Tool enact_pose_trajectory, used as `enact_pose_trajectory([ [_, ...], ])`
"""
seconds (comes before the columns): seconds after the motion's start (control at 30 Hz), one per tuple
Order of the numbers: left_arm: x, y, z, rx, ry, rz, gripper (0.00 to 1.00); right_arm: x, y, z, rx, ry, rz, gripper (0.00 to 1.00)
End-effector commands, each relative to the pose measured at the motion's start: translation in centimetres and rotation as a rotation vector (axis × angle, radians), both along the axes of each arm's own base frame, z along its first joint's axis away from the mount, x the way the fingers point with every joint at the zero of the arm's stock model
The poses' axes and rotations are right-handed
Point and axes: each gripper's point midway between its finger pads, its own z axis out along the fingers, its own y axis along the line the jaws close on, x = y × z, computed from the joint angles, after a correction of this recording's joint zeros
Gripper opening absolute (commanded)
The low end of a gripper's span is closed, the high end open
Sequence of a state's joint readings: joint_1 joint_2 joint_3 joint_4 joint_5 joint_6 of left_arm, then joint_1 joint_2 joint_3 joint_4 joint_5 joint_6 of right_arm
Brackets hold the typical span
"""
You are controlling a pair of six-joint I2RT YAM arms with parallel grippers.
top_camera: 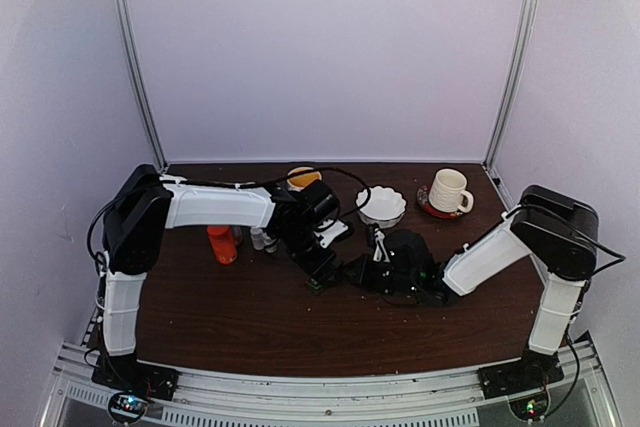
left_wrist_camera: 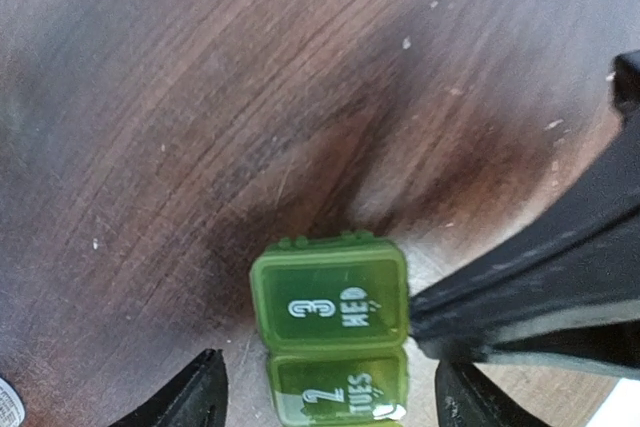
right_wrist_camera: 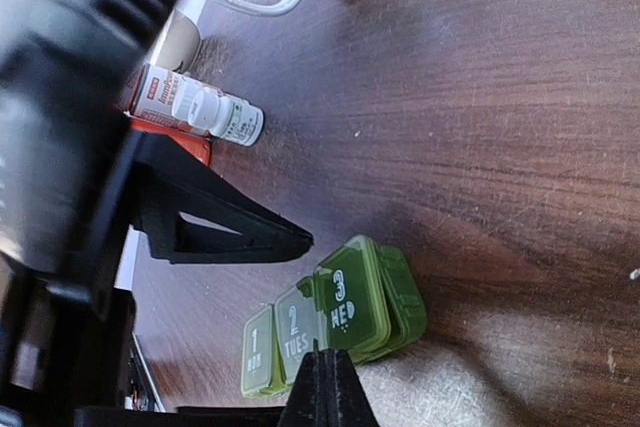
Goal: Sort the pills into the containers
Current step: Hold the pill container at the center of the board.
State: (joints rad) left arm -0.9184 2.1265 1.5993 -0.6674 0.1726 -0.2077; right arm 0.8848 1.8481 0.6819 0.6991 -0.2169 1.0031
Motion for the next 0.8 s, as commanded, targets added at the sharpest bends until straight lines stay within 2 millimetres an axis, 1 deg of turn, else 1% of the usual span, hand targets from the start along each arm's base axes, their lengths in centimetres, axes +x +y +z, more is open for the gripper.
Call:
enact_pose_trajectory([
  [0.0,0.0,-0.2,-0.6,0.036,-0.014,-0.001,0.75,0.8,-0.7,0.8,0.027,-0.022,-0.037,0.00],
  [0.1,0.0,-0.1,-0.7,0.053,-0.028,0.000,0.74,0.8,-1.8,0.8,0.010,-0.034,-0.059,0.00],
  [0.17,0.2,0.0,-0.7,0.062,-0.037,0.006,0.71,0.8,-2.0,1.0,0.016,-0.040,-0.057,0.00],
  [0.27,0.3,0.0,-0.5,0.066,-0.040,0.007,0.63,0.6,-2.0,1.0,0.016,-0.041,-0.048,0.00],
  [0.33,0.2,-0.1,-0.1,0.061,-0.032,0.004,0.55,0.4,-2.0,0.8,0.022,-0.038,-0.040,0.00],
  [0.37,0.1,-0.3,0.2,0.052,-0.028,0.003,0.54,0.4,-1.9,0.8,0.025,-0.037,-0.036,0.00],
  [0.47,-0.3,-1.0,1.3,-0.005,-0.010,-0.008,0.53,0.1,-1.7,0.6,0.025,-0.036,-0.014,0.00],
  [0.57,-0.7,-1.6,1.7,-0.070,0.040,-0.013,0.47,-0.1,-1.6,0.6,0.030,-0.035,-0.003,0.00],
  [0.63,-0.5,-1.5,1.7,-0.087,0.057,-0.004,0.42,-0.2,-1.6,0.6,0.034,-0.038,0.001,0.00],
  [0.77,-0.1,-1.0,2.1,-0.086,0.048,0.016,0.41,-0.3,-1.5,0.8,0.034,-0.044,0.012,0.00],
])
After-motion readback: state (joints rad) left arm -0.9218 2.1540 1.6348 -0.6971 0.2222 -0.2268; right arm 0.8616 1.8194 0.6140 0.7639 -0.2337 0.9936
